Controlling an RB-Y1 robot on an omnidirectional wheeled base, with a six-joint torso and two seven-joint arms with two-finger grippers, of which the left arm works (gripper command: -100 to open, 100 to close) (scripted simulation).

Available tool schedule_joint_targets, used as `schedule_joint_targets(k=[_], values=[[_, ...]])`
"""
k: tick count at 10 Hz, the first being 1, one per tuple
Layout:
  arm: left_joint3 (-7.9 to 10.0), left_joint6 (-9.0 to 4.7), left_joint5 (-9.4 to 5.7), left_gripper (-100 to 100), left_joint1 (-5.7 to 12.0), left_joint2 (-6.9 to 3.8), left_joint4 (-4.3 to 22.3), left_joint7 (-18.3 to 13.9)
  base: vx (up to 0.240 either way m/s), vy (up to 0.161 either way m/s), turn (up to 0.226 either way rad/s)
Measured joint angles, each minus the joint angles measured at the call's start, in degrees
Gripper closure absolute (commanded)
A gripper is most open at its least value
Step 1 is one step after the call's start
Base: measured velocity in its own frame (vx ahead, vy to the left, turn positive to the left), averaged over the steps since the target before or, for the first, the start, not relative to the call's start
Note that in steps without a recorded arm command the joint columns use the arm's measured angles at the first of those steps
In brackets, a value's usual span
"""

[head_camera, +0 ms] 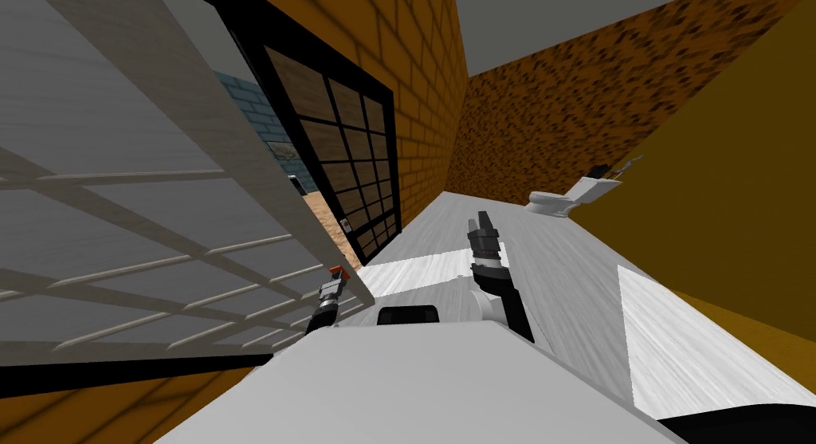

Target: Pull the door open

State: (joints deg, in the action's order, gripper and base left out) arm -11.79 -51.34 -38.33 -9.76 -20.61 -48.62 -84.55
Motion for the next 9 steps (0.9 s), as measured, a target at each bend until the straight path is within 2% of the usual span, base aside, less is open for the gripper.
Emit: schedule_joint_targets(k=[6, 7, 9], values=[[-4.65, -2.52, 2.26, 100, -2.26, -3.07, -1.00, -4.06, -0.213, 0.016, -0.087], [-5.21, -2.71, 2.54, 100, -2.67, -3.49, -1.45, -4.54, -0.096, 0.004, -0.019], [-5.39, -2.56, 2.48, 100, -2.88, -3.46, -1.44, -4.52, -0.157, 0.024, -0.122]])
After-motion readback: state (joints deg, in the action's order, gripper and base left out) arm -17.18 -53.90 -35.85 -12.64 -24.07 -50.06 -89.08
